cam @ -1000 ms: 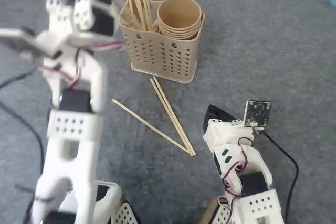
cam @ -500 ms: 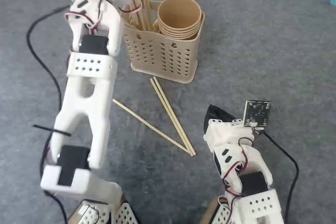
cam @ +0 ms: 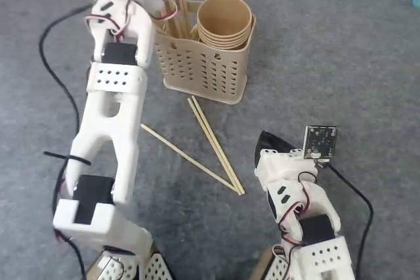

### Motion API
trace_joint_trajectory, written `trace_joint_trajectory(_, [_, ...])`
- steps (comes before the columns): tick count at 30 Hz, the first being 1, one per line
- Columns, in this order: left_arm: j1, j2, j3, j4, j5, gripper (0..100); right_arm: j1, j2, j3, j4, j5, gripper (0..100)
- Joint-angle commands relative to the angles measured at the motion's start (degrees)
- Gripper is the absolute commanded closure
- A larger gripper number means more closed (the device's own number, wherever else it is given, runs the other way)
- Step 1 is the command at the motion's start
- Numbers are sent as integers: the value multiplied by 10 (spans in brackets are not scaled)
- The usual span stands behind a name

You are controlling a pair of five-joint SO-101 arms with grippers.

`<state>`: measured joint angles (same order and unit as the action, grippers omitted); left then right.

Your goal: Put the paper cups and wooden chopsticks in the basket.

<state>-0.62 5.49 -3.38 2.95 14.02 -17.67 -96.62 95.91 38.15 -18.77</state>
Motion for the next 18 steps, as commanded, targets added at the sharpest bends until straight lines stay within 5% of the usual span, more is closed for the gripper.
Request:
trace_joint_trajectory(1, [1,-33,-18,75,41,721,7,-15,10,-5,8,987])
trace_joint_trajectory(8, [-4,-148,-14,197,74,848,8,-15,10,-9,8,989])
trace_joint_trajectory(13, [-30,-257,-14,382,74,994,8,-15,10,-9,8,990])
trace_joint_trajectory(18, [-50,-315,37,578,74,985,8,-15,10,-7,9,990])
